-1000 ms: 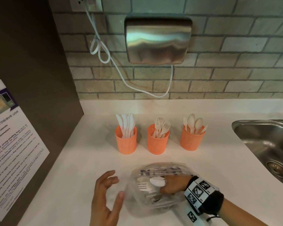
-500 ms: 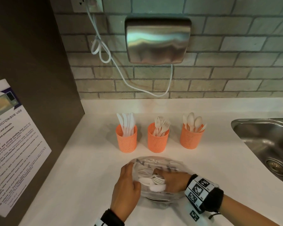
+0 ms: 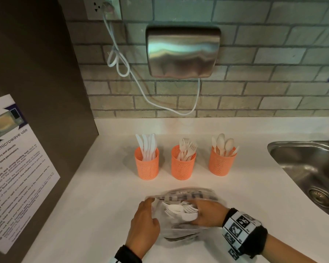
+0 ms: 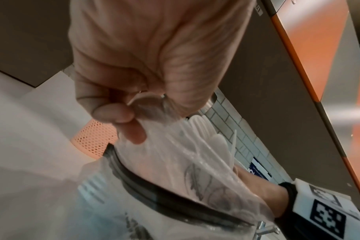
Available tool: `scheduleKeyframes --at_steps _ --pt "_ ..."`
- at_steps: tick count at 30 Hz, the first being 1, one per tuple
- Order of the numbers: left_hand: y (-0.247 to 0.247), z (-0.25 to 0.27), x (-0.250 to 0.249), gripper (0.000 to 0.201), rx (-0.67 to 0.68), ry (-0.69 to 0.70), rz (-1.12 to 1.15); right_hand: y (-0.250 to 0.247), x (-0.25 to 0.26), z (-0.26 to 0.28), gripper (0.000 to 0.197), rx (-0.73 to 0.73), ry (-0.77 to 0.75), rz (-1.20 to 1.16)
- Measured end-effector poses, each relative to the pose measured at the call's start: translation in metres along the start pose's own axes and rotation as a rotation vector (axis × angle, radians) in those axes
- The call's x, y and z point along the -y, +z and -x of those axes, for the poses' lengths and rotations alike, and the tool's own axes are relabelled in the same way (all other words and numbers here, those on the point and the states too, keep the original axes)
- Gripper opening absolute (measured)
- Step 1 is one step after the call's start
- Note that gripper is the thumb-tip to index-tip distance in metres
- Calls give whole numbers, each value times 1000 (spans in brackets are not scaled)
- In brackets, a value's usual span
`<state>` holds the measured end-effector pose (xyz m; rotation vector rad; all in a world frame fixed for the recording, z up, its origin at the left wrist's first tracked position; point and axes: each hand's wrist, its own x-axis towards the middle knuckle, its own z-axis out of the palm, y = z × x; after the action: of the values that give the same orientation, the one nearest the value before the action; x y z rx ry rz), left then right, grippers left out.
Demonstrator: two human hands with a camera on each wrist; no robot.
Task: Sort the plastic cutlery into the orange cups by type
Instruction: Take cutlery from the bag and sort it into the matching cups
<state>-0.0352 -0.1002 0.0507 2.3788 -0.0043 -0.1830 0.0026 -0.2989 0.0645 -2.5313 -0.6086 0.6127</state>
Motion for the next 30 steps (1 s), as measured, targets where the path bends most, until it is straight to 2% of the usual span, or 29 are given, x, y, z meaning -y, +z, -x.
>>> scheduleKeyframes --at_steps 4,6,8,11,12,17,19,20,22,25,27,30 --pt "-5 -13 0 56 -74 -7 27 8 9 3 26 -32 -139 -138" --pt "-6 -18 -1 57 -100 -7 7 9 11 3 22 -121 -181 -117" --pt "-2 -15 1 59 -75 -7 -40 3 7 0 23 -271 -192 -228" --pt "8 -3 5 57 17 8 -78 -6 2 -6 41 -442 -146 -494" --pt "9 -3 5 56 20 4 -64 -6 2 -9 41 -501 -138 -565" --pt "6 -10 11 59 -61 123 175 -17 23 -17 24 -758 -146 -902" --pt "3 -6 12 51 -86 198 346 -24 29 -17 18 -860 -147 -980" --pt "0 -2 13 44 -125 215 440 -28 31 -16 17 -900 -143 -1023" --pt "-2 5 21 43 -257 224 545 -32 31 -9 15 -980 -163 -1107" --pt "2 13 52 50 -419 270 450 -35 26 10 21 -1121 -156 -1164" --pt "8 21 77 51 -412 285 295 -35 21 27 37 -1191 -152 -1210" --pt "24 33 112 42 -354 216 140 -33 13 55 55 -1273 -166 -1243"
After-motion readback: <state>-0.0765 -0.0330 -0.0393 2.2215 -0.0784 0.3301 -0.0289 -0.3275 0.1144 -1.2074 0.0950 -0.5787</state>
